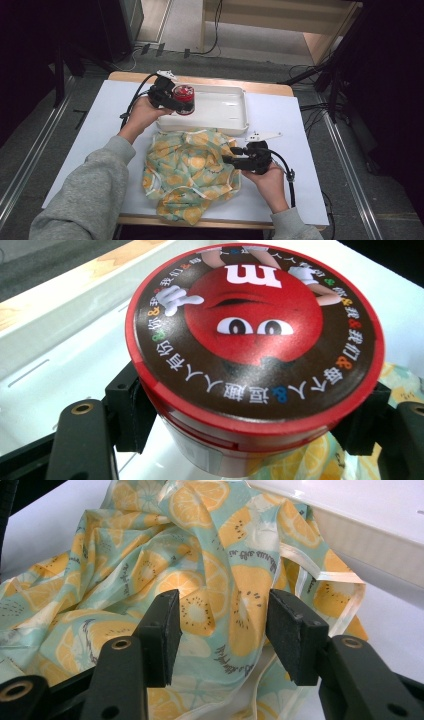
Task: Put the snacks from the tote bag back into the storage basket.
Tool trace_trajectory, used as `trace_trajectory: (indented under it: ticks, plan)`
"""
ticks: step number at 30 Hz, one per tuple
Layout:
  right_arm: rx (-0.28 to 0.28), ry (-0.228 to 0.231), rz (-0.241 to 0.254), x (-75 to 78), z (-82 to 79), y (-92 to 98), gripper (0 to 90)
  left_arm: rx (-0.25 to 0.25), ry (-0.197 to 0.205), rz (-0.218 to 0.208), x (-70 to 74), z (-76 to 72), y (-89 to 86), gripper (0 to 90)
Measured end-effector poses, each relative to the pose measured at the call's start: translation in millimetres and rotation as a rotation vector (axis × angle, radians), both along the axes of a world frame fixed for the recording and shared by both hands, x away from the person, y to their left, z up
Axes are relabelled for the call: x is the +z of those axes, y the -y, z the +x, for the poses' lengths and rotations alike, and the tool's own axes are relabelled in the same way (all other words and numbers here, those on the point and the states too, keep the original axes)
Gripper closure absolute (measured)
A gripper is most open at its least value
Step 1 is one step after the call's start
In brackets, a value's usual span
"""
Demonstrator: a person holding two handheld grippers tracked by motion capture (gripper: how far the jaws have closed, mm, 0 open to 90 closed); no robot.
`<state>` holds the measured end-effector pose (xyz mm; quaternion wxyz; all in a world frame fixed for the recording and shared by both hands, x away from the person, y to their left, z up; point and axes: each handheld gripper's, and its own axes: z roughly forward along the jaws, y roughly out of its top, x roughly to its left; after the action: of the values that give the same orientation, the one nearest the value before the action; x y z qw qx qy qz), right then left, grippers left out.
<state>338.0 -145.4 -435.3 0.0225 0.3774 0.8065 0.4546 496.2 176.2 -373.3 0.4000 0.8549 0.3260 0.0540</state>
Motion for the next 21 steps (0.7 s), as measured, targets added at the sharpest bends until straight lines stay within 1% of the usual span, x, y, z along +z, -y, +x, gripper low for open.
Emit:
trace_trajectory:
  ticks: [2, 4, 6, 11, 12, 16, 19, 21]
  plan:
    - [0.000, -0.002, -0.001, 0.0, -0.2, 0.3, 49.2, 0.000, 0.006, -0.004, 0.1, 2.0, 1.8, 26.1]
    - [0.001, 0.001, -0.001, -0.2, -0.1, 0.0, 49.2, -0.005, 0.003, -0.005, -0.5, 4.4, 2.9, 26.1]
    - [0.001, -0.005, 0.001, -0.3, -0.4, -0.8, 49.2, 0.001, 0.005, 0.001, -2.3, 6.7, 4.1, 26.1]
    - [0.003, -0.005, -0.001, -0.6, -0.3, -0.6, 49.2, 0.000, 0.000, 0.018, -10.9, 10.1, 6.8, 26.1]
    - [0.003, -0.008, -0.002, -0.6, -0.2, -0.4, 49.2, 0.001, 0.002, 0.028, -12.8, 11.6, 7.0, 26.1]
    - [0.003, -0.004, -0.004, -0.6, -0.5, -0.8, 49.2, 0.019, -0.004, 0.012, -18.0, 14.0, 7.9, 26.1]
    - [0.004, -0.002, -0.007, -0.4, -0.2, 0.3, 49.2, 0.026, 0.015, 0.031, -21.3, 14.2, 9.7, 26.1]
    - [0.002, -0.002, -0.005, -0.5, 0.4, 1.3, 49.2, 0.024, 0.003, 0.029, -23.9, 15.5, 10.4, 26.1]
